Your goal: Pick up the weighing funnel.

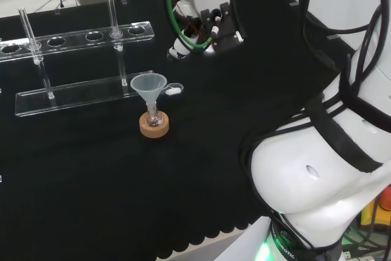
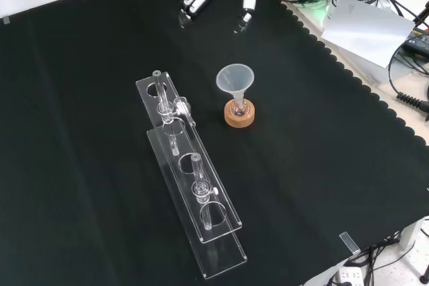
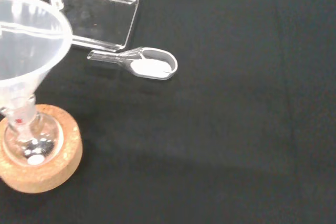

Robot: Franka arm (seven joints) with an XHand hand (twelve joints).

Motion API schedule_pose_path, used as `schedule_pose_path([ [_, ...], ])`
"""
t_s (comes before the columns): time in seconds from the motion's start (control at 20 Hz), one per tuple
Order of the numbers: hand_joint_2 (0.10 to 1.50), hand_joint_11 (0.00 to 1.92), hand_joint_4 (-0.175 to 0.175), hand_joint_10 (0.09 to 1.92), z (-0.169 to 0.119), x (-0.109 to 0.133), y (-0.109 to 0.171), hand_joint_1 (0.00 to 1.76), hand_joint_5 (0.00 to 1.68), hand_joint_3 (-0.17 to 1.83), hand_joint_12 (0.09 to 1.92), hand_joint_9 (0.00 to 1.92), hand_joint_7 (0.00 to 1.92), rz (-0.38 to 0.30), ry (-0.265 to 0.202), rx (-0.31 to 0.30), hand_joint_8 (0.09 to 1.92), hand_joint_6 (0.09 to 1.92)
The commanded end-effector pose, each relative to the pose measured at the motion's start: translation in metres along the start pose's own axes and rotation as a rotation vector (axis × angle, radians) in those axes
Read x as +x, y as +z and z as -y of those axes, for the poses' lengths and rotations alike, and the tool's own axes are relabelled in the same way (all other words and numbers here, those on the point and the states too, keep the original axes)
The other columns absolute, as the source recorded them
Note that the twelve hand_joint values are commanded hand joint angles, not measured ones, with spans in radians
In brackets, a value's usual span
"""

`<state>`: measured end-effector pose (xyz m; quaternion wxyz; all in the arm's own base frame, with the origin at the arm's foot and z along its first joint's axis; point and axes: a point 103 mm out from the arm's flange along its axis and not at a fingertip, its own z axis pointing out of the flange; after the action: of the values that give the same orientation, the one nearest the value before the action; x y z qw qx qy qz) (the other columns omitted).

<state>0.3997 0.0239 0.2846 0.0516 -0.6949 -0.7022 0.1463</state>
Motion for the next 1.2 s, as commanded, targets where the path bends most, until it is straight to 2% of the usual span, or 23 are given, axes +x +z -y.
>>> schedule_pose_path([
  [0.05,0.62,0.51,-0.052,0.61,-0.013,-0.025,0.007,0.72,0.4,0.59,1.35,0.63,0.31,-0.04,0.02,0.0,0.7,0.09],
  [0.15,0.62,0.51,-0.053,0.61,-0.019,-0.026,0.01,0.73,0.41,0.59,1.35,0.64,0.32,-0.021,0.022,0.011,0.7,0.09],
  [0.55,0.61,0.54,-0.056,0.58,-0.052,-0.045,0.041,0.73,0.47,0.63,1.33,0.72,0.4,-0.066,-0.022,0.001,0.7,0.09],
  [0.7,0.62,0.55,-0.057,0.57,-0.067,-0.043,0.057,0.74,0.51,0.64,1.33,0.76,0.44,-0.064,-0.023,0.005,0.7,0.09],
  [1.2,0.62,0.55,-0.058,0.53,-0.109,-0.026,0.107,0.82,0.57,0.71,1.3,0.8,0.5,-0.048,-0.077,0.044,0.69,0.09],
])
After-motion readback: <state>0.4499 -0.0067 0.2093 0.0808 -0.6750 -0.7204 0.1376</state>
